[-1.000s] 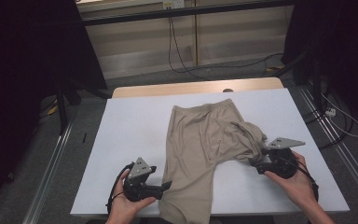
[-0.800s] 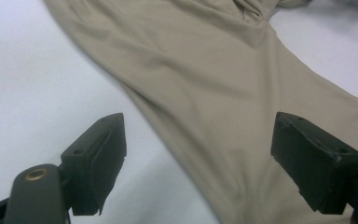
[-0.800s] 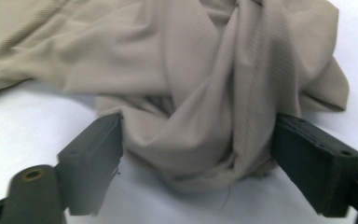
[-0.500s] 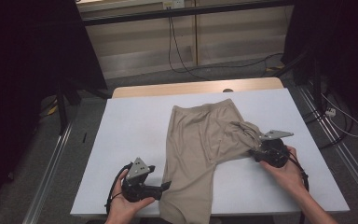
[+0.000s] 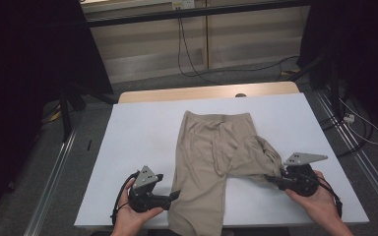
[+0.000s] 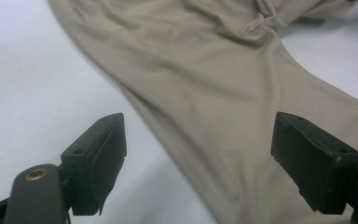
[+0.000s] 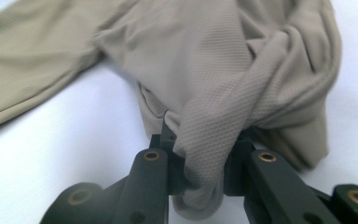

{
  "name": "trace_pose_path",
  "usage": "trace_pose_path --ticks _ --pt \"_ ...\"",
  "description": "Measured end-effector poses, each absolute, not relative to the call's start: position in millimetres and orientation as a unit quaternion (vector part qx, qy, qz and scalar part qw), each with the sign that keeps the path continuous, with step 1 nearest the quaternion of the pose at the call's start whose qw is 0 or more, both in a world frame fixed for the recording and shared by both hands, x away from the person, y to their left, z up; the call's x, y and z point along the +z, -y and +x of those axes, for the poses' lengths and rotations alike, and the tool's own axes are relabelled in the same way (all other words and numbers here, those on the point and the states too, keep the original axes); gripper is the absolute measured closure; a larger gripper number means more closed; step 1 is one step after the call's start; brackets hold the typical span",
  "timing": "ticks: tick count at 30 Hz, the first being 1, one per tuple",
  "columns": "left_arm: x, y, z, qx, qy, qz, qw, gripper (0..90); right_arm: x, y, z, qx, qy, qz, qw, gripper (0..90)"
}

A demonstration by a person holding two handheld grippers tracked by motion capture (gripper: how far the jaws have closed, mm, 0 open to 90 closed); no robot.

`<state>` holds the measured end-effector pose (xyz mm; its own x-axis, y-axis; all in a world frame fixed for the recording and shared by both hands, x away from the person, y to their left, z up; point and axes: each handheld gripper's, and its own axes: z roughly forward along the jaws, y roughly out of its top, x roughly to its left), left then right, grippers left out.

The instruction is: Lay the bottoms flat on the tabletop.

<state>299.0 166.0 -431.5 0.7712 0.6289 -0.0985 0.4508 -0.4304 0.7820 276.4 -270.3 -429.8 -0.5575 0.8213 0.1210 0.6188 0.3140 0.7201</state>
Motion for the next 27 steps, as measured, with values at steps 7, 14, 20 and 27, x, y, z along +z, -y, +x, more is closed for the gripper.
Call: trace_pose_path --ticks 7,14,20,27 --pt "-432 -164 300 0.103 -0.319 0.840 0.426 18.4 -425 273 250 0.397 -0.790 0.452 0.120 66.8" --pt "-432 -164 301 0.104 -0.320 0.840 0.425 18.4 -408 283 242 0.432 -0.748 0.469 0.184 61.3" --pt "-432 -164 301 0.104 -0.321 0.841 0.423 18.4 -413 265 240 0.422 -0.795 0.417 0.129 76.3" --pt "-432 -165 301 0.104 -0.320 0.842 0.423 18.5 -435 248 250 0.362 -0.829 0.410 0.116 63.0"
